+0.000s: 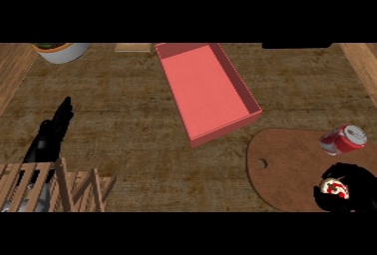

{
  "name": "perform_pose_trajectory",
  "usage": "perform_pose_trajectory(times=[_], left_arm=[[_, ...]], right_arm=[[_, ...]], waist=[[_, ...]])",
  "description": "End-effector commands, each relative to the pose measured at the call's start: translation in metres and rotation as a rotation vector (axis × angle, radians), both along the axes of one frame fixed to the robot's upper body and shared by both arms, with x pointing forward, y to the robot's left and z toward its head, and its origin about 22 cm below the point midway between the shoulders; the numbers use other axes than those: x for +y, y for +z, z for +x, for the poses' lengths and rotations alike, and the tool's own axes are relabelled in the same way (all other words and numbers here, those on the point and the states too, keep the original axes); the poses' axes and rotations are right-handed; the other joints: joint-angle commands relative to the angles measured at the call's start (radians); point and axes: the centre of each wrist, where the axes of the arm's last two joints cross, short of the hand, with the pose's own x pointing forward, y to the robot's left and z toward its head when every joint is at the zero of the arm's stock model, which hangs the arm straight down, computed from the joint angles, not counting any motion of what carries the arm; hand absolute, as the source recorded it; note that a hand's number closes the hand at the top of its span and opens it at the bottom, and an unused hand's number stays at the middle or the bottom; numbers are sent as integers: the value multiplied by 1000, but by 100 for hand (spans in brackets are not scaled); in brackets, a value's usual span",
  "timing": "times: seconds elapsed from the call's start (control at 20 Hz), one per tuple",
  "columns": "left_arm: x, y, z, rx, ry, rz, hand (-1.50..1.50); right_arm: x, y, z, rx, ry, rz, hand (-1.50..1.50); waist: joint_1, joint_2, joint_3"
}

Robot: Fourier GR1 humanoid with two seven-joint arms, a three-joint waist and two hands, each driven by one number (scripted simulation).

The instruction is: Pick the cupcake from the cutting board and place it in the cardboard box

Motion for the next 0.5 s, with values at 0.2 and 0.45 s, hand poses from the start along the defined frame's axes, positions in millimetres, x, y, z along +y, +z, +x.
perform_pose_trajectory(times=[0.2,0.45], left_arm=[[-9,-13,8,33,-9,-38,0],[0,-21,-7,36,-7,-25,0]], right_arm=[[12,-4,50,-44,170,-172,150],[33,14,86,-105,269,-235,150]], waist=[[20,11,-15],[14,6,-16]])
